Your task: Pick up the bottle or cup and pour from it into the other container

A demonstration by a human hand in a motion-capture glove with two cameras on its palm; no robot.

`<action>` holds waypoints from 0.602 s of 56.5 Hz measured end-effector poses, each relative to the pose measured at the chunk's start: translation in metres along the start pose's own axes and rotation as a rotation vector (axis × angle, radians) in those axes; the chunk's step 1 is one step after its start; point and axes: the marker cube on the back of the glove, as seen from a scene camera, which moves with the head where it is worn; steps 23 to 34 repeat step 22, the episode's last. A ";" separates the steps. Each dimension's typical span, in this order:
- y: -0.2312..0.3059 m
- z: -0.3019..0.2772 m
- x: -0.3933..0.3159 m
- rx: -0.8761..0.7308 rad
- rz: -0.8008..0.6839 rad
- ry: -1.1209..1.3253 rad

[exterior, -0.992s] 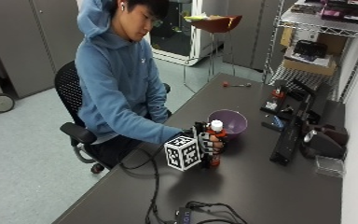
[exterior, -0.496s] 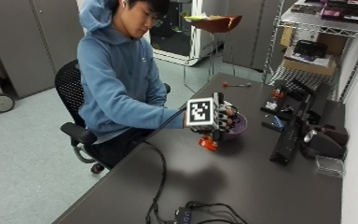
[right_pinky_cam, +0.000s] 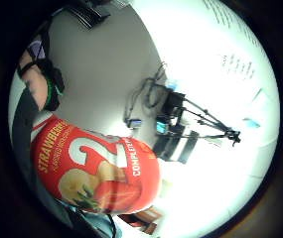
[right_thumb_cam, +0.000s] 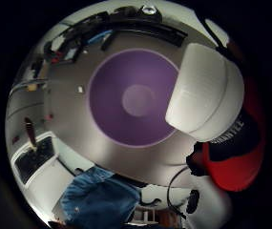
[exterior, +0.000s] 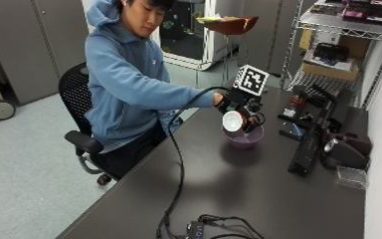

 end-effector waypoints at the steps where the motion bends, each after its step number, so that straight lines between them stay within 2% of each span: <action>1: -0.002 -0.002 -0.005 -0.004 0.020 0.024; 6: -0.014 -0.014 -0.043 -0.022 0.059 0.121; 10: -0.014 -0.013 -0.049 -0.059 -0.034 0.319; 13: -0.014 -0.013 -0.053 -0.067 -0.060 0.375; 34: -0.019 -0.016 -0.077 -0.080 -0.075 0.435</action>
